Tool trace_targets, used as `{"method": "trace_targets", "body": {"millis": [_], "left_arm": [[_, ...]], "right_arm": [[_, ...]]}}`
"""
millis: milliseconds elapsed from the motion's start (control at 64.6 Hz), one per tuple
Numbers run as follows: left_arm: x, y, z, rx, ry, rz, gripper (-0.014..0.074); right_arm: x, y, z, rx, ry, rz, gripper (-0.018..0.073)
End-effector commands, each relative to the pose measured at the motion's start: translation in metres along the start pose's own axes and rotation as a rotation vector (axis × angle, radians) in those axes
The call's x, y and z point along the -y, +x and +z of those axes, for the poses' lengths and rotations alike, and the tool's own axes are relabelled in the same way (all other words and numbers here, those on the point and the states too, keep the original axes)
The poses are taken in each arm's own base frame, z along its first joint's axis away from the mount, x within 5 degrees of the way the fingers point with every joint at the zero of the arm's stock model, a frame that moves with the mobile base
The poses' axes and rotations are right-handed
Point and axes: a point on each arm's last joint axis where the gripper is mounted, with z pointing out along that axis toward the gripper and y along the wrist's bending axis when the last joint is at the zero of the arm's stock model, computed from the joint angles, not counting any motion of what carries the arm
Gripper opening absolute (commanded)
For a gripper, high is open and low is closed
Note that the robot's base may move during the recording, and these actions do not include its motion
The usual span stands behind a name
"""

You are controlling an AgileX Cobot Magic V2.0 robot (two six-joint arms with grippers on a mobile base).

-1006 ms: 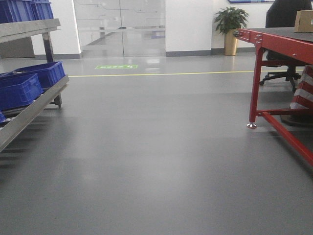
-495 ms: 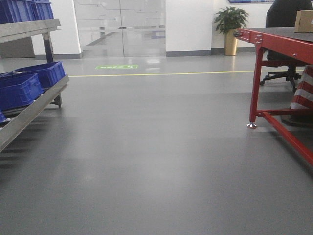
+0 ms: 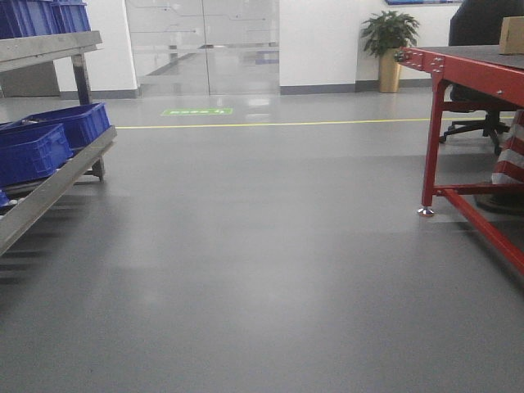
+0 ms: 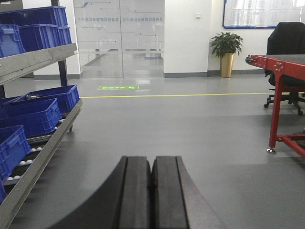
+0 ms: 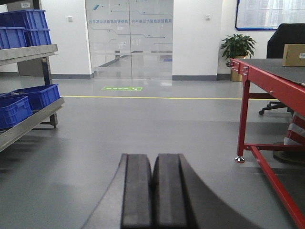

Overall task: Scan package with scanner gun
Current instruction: 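Drive the base forward along the aisle toward the red table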

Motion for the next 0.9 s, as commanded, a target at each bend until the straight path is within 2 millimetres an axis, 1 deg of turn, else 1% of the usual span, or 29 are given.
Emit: {"method": "trace_targets", "body": {"millis": [0,882], "left_arm": [[-0.0001,-0.0025,-0.0004,0.021,-0.001,0.002,-0.0111],[-0.0001,-0.0025,-0.0004,0.021,-0.001,0.002,-0.0111]], "right_arm": [[0.0002,-0.0015,-0.0001,0.017,0.003,-0.003,-0.0160],[0.0002,-0.0015,-0.0001,0.017,0.003,-0.003,-0.0160]]}}
